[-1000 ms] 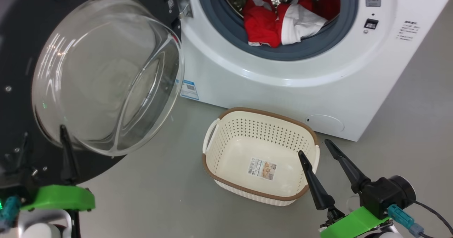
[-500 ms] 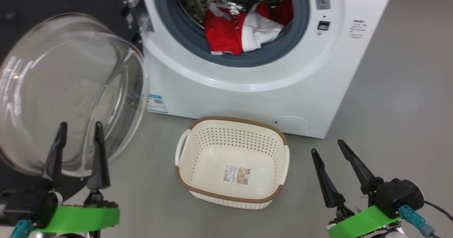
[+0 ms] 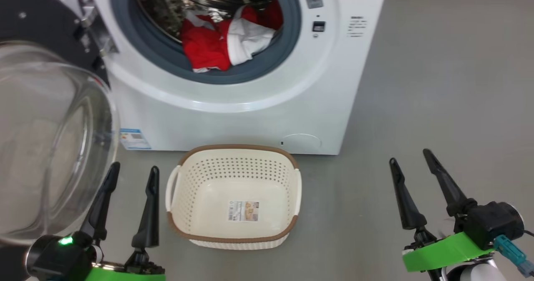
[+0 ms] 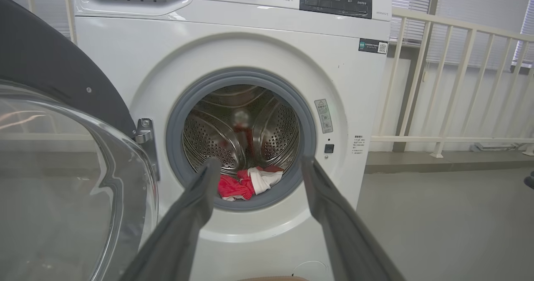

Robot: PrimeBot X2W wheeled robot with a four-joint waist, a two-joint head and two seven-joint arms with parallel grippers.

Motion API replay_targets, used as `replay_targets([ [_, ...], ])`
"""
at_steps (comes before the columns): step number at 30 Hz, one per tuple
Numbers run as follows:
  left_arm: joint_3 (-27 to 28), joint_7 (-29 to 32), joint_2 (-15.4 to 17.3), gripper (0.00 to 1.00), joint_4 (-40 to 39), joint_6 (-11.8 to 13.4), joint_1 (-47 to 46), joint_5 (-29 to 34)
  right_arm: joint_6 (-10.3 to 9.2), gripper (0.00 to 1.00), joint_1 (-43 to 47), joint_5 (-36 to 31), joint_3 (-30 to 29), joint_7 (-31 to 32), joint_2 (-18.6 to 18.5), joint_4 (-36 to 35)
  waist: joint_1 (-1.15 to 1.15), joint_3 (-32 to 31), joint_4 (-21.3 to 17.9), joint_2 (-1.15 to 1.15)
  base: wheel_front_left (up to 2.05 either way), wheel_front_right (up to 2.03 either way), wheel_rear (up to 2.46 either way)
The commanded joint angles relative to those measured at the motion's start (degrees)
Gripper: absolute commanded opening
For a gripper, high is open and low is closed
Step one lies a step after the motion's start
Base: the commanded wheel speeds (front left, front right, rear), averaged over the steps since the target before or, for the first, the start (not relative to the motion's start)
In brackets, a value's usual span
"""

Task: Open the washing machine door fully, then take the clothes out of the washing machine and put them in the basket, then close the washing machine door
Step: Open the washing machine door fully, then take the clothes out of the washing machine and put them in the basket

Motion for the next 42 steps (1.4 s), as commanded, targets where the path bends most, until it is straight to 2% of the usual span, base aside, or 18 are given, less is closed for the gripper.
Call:
replay_targets([
  [1, 2.0, -0.4, 0.5, 1.00, -1.5, 0.3, -0.3, -0.1, 0.36, 1.00, -1.9, -0.9, 0.9, -0.7, 0.0, -1.9, 0.00, 0.0, -2.4, 0.00, 0.00, 0.00, 0.00],
  [7, 0.8, -0.4, 0.8, 1.00, -0.2, 0.0, 1.1, -0.1, 0.36, 1.00, -0.5, -1.6, 0.1, -0.8, 0.0, -3.4, 0.00, -1.2, -5.4, 0.00, 0.00, 0.00, 0.00],
  [18, 0.9, -0.2, 1.3, 1.00, 1.3, 1.3, 5.2, 0.7, 0.36, 1.00, 3.4, -1.8, -0.1, -0.8, 0.0, -3.8, 0.00, -5.0, -9.4, 0.00, 0.00, 0.00, 0.00],
  [42, 0.1, 1.4, 1.1, 1.00, 1.3, 5.4, 10.2, 1.9, 0.36, 1.00, 7.7, -2.3, -2.6, -0.8, 0.0, -5.0, 0.00, -7.7, -10.4, 0.00, 0.00, 0.00, 0.00],
])
